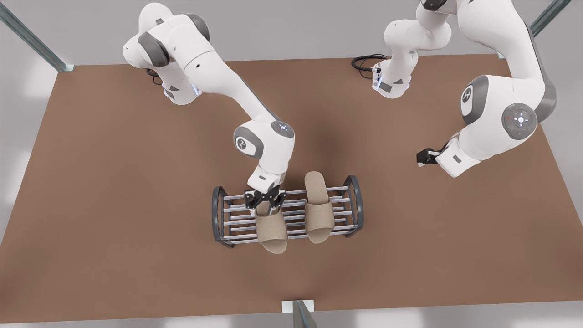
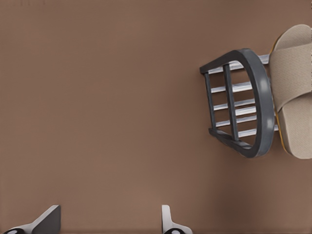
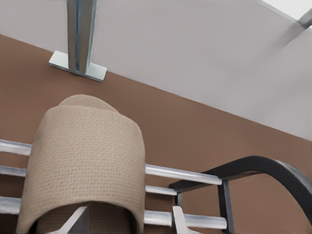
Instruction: Place the right shoe on the shoe rack with the right arm, and place the left shoe on the shoe rack with the left arm
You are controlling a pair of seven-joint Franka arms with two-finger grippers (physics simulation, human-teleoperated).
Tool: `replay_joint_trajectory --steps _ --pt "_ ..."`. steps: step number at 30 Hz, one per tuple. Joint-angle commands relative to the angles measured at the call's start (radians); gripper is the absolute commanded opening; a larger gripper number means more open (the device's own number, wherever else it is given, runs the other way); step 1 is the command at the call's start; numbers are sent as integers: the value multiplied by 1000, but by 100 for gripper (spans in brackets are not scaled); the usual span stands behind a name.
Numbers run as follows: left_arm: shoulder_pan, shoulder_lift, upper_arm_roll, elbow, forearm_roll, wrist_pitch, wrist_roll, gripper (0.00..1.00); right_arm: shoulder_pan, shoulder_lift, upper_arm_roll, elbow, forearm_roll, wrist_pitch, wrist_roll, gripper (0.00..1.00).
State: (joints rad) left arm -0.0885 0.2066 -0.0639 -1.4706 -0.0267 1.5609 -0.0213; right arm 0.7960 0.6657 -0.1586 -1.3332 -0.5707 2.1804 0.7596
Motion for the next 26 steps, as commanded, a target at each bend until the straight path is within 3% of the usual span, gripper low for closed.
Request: replay_joint_trajectory --steps 1,5,9,11,13,15,19,20,21,26 --pt "0 -1 -1 1 1 -1 18 100 0 -18 1 -14 28 12 -54 100" --pt "1 4 -1 3 2 10 18 100 2 -124 27 -121 31 -10 -54 100" --pt "23 2 3 19 -10 -4 20 100 -11 -423 90 -368 37 -82 -54 100" --pt "12 23 3 33 1 45 24 100 -115 -489 93 -357 101 -126 -204 100" --pt "12 45 3 30 1 108 20 100 -294 -502 93 -153 258 -332 -502 100" --pt "10 62 3 33 25 123 20 100 -491 -554 91 -60 419 -521 -540 100" --pt "9 63 3 33 28 123 18 100 -627 -594 91 -54 502 -705 -556 100" --pt "7 62 3 35 36 123 20 100 -664 -613 111 -95 503 -700 -586 100" --pt "7 57 1 47 36 120 20 100 -785 -675 192 -247 511 -604 -622 100" --pt "10 43 -7 101 36 54 15 100 -816 -623 195 -213 545 -600 -675 100"
